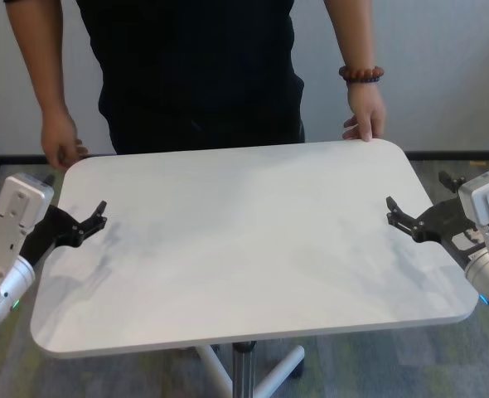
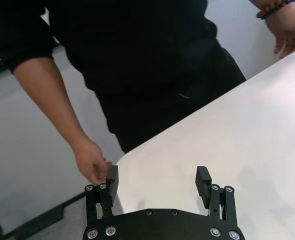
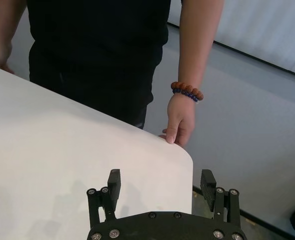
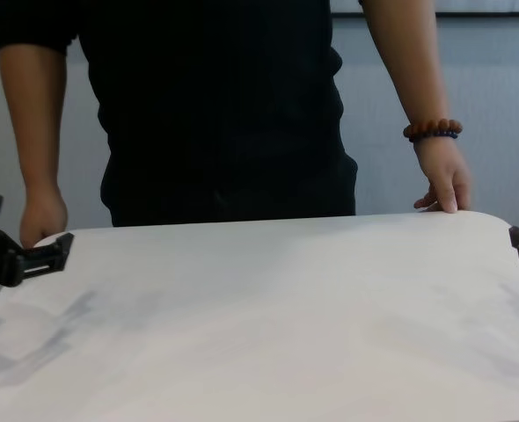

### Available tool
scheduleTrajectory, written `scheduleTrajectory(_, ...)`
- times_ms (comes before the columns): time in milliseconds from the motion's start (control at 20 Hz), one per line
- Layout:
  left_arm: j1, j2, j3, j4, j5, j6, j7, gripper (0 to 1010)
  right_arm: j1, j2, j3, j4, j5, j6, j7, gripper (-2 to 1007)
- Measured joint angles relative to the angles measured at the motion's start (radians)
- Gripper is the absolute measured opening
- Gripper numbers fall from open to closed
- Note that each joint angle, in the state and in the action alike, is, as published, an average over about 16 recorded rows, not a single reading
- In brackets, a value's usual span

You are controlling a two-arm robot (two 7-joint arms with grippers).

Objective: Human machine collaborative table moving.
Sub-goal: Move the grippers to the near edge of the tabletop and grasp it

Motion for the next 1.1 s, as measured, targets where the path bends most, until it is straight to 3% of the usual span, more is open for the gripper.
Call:
scheduleTrajectory(250,0.056,0.038,-0.022,-0.069,0.034,-0.005,0.030,1001,-0.031,0.014,0.011,-0.044,-0.005,0.018,-0.010,1001)
scheduleTrajectory(450,0.125,0.084,-0.051,-0.148,0.071,-0.008,0.063,1001,-0.072,0.030,0.020,-0.105,-0.026,0.044,-0.033,1001)
scheduleTrajectory(800,0.278,0.178,-0.108,-0.282,0.146,-0.022,0.124,1001,-0.169,0.070,0.031,-0.255,-0.100,0.129,-0.091,1001)
scheduleTrajectory(1100,0.422,0.252,-0.162,-0.350,0.191,-0.056,0.166,1001,-0.257,0.113,0.029,-0.387,-0.187,0.207,-0.139,1001)
